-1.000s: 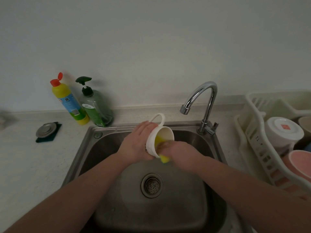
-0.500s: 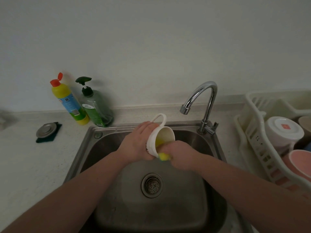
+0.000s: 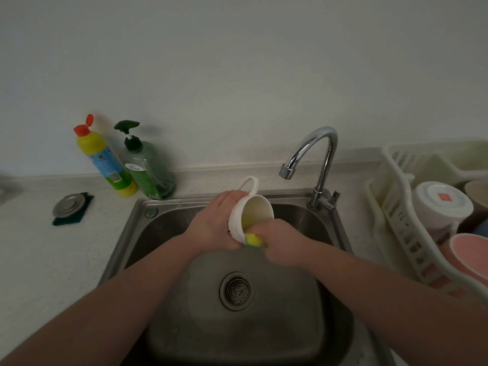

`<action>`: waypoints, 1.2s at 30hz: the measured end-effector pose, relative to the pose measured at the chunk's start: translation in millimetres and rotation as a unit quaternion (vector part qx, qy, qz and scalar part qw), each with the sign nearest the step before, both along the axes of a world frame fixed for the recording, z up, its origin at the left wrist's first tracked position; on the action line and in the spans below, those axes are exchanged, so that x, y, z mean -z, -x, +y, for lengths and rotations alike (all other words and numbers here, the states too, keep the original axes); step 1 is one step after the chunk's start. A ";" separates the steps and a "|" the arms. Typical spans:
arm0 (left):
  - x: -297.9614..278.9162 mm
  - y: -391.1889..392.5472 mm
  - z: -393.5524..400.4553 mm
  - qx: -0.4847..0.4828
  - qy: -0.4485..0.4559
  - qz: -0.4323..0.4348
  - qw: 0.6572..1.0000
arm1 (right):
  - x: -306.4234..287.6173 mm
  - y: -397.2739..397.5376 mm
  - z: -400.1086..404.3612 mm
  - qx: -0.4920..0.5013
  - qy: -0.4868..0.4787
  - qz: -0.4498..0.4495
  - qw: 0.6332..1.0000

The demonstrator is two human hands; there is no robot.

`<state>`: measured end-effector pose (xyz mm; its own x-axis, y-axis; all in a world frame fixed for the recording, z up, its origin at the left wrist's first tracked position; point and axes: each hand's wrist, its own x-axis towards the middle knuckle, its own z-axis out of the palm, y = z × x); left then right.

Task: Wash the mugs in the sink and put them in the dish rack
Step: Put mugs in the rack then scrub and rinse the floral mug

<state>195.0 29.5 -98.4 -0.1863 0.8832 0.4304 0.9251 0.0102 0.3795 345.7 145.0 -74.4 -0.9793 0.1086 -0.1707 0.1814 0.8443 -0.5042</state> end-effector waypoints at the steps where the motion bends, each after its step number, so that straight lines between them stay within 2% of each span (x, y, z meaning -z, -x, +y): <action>1: -1.8 0.5 -1.1 0.006 0.011 -0.011 1.000 | 1.0 -2.0 3.0 -0.033 -0.043 -0.009 0.998; 4: -5.2 -1.8 -1.6 0.036 0.021 -0.019 0.999 | 7.3 -7.4 15.6 -0.130 -0.160 0.015 0.978; 6: -6.9 -3.2 -0.1 0.046 0.034 -0.030 0.998 | 12.1 -9.1 17.6 -0.144 -0.185 0.046 0.971; 10: -8.1 0.4 0.8 0.060 0.099 -0.107 0.987 | 17.0 -10.4 13.6 -0.146 -0.228 0.068 0.960; 12: -6.9 4.2 0.2 0.054 0.103 -0.127 0.985 | 16.7 -11.6 13.1 -0.126 -0.213 0.079 0.966; 15: -4.4 2.1 0.4 0.032 0.046 -0.134 0.989 | 11.6 -10.1 13.5 -0.065 -0.197 0.089 0.974; 18: -4.7 -8.5 1.7 0.006 0.001 -0.142 0.990 | 9.0 -11.4 10.1 -0.056 -0.149 0.163 0.974; 22: 8.9 -21.4 2.4 -0.068 -0.091 -0.001 0.994 | 10.7 -11.4 5.0 -0.034 -0.135 0.190 0.972; 26: 9.5 -30.2 2.7 -0.131 -0.110 -0.025 0.985 | 3.5 -9.1 1.7 -0.005 -0.131 0.164 0.978; 31: 3.6 -16.5 4.2 -0.060 -0.115 0.038 0.991 | -5.4 -11.2 -0.6 -0.016 -0.138 0.103 0.985; 36: -10.2 0.0 -0.3 0.006 -0.064 0.083 0.994 | -11.3 -12.1 20.3 -0.148 -0.215 0.119 0.958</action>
<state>195.0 29.3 -88.2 -0.0941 0.8205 0.5639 0.9747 -0.0394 0.2199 357.7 165.3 -63.2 -0.9838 -0.1691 0.0596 -0.1742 0.9800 -0.0958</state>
